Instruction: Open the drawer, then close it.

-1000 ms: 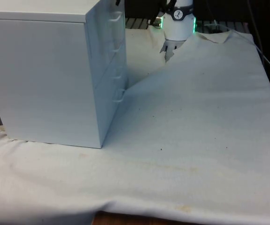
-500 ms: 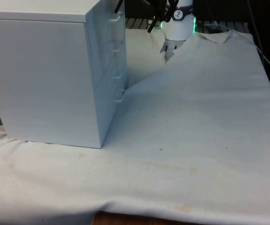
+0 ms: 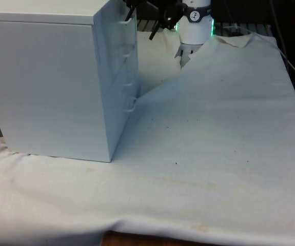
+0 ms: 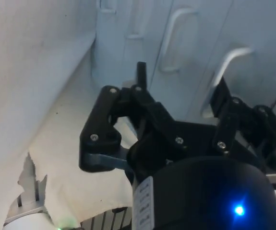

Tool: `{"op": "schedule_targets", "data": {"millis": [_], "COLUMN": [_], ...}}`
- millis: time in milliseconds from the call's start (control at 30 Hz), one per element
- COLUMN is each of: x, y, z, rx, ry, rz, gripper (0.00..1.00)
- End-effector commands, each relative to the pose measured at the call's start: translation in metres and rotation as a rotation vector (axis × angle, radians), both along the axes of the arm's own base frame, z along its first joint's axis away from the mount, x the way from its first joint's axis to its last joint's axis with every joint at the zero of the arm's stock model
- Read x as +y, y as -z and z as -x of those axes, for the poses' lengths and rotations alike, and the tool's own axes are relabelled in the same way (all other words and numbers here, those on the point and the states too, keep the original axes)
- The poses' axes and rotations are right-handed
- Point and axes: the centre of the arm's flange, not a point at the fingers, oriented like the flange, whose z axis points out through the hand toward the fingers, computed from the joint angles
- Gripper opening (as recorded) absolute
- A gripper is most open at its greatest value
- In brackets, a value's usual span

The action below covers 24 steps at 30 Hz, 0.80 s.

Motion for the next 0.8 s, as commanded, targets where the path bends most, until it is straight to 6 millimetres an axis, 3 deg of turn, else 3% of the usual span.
{"op": "schedule_targets", "data": {"millis": [0, 100, 133, 433, 733, 767], "x": [0.000, -0.003, -0.001, -0.007, -0.002, -0.013], "y": [0.001, -0.001, 0.001, -0.006, -0.002, -0.009], "z": [0.000, 0.000, 0.000, -0.001, 0.000, -0.001], "rx": [-0.010, -0.003, -0.011, -0.010, -0.015, -0.012], "ry": [-0.006, 0.003, -0.003, 0.000, 0.002, 0.008], "rz": [-0.005, 0.002, -0.004, 0.022, 0.014, 0.029], "gripper": [0.60, 0.45, 0.45, 0.00, 0.00, 0.00]}}
